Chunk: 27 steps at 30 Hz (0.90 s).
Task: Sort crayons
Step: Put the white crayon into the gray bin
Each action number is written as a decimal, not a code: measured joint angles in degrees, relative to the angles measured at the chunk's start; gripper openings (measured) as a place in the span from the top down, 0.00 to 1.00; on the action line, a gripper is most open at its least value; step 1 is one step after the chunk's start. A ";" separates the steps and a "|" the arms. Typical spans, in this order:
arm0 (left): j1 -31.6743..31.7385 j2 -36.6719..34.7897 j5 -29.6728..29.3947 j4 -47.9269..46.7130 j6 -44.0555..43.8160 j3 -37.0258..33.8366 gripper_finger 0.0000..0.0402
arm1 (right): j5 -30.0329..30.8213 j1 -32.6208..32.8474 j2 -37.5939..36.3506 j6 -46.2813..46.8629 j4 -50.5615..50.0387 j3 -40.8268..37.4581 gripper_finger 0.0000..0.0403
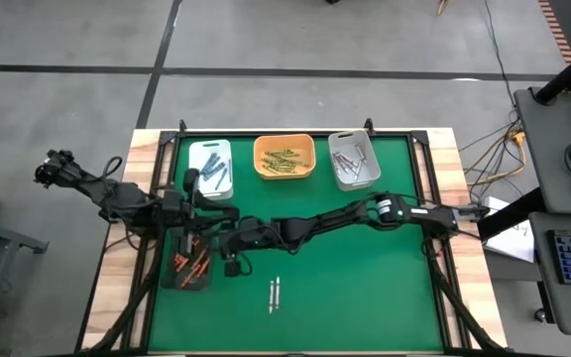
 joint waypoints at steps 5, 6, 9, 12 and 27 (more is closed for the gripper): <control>-0.02 0.52 -0.01 -1.94 -2.12 -0.02 0.84 | -0.01 2.68 -6.53 -2.03 -19.53 0.09 0.69; 0.00 0.76 0.00 -1.94 -2.49 -0.02 0.84 | -0.01 3.21 -7.62 -2.11 -23.67 0.09 0.69; 0.00 1.97 0.00 -1.81 -3.50 -0.02 0.84 | -0.01 4.97 -10.82 -2.08 -36.71 -0.16 0.71; 0.04 4.14 0.00 -1.81 -5.37 -0.02 0.84 | -0.01 6.64 -13.43 -1.24 -48.30 -0.40 0.72; 0.04 16.89 0.00 -1.61 -20.34 -0.02 0.84 | 1.07 17.66 -23.87 16.81 -87.58 -3.77 0.75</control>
